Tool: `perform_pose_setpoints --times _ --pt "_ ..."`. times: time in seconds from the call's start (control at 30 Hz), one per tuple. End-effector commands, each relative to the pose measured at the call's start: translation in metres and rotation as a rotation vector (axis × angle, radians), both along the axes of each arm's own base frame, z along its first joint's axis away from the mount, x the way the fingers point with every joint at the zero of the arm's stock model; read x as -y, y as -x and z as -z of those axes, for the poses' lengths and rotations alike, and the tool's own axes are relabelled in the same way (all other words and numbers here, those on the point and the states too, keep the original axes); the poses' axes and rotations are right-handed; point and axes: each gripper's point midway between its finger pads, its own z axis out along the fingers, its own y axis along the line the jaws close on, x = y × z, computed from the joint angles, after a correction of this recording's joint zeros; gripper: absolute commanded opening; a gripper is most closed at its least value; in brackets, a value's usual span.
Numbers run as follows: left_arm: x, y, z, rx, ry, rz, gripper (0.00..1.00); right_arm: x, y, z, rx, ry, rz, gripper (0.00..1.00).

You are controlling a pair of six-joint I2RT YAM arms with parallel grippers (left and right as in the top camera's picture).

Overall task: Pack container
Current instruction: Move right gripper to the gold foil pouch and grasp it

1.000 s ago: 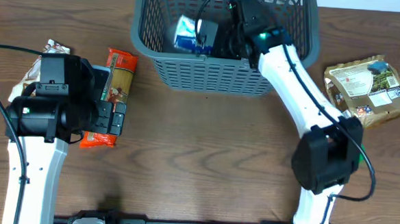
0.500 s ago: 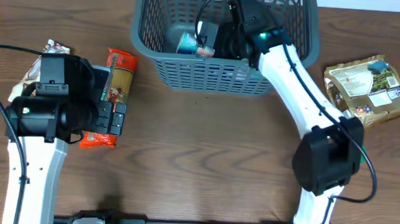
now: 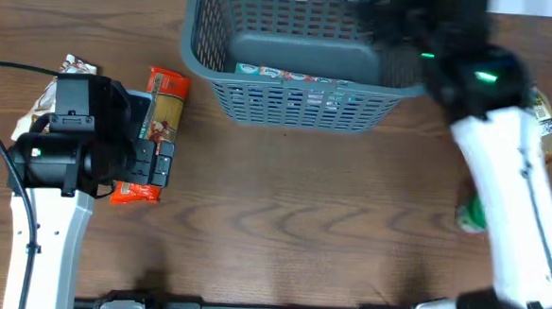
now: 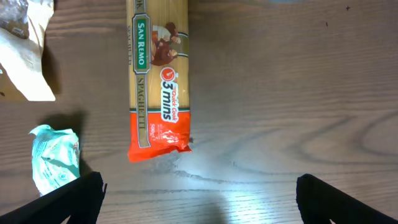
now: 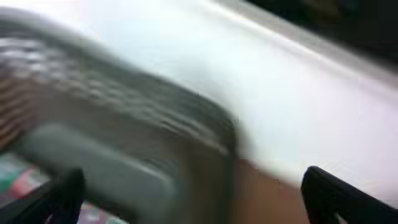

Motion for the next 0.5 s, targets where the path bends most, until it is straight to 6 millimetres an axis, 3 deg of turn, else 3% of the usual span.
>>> perform_pose_setpoints --times 0.0,0.13,0.27,0.47 --pt "-0.001 -0.002 -0.006 0.018 -0.012 0.006 0.98 0.114 0.048 -0.01 0.048 -0.412 0.606 0.96" --pt "-0.001 -0.002 -0.006 0.018 -0.012 0.006 0.98 0.176 0.097 0.019 -0.044 -0.544 0.875 0.99" --pt "0.0 -0.002 -0.007 0.018 -0.007 0.009 0.98 0.216 0.133 0.054 -0.153 -0.628 1.071 0.99" --pt "0.001 -0.002 -0.007 0.018 -0.006 0.009 0.99 0.254 0.145 0.119 -0.311 -0.783 1.163 0.99"
